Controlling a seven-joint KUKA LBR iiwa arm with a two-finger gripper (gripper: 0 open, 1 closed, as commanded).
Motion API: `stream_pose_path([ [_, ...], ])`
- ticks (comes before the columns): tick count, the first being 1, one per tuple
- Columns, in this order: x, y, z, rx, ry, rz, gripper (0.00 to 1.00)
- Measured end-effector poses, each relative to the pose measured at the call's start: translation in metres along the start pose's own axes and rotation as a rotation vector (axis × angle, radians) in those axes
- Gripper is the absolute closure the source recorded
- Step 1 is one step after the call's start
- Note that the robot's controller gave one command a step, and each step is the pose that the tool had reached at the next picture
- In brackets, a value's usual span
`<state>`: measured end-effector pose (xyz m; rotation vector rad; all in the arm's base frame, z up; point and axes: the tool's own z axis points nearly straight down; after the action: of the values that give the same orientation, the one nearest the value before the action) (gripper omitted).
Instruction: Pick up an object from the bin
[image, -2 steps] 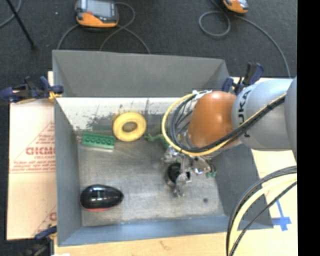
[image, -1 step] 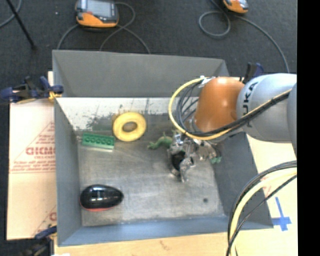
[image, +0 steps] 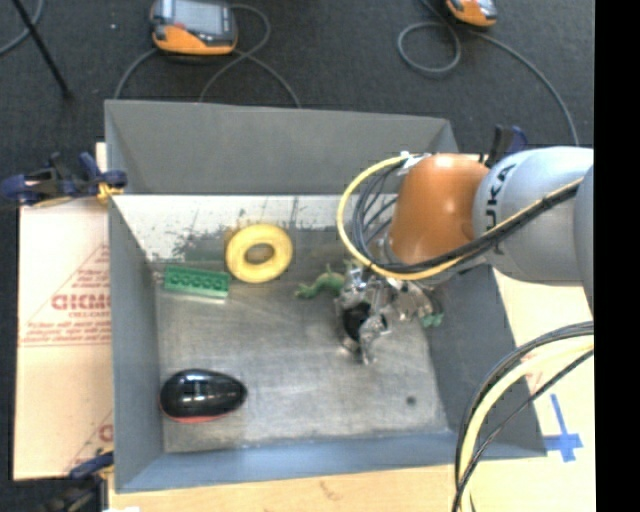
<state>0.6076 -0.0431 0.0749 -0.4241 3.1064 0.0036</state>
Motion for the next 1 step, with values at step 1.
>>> stream_pose_path([
  [1,-0.0001,-0.0012,-0.11,0.002,0.002,-0.017,1.0],
])
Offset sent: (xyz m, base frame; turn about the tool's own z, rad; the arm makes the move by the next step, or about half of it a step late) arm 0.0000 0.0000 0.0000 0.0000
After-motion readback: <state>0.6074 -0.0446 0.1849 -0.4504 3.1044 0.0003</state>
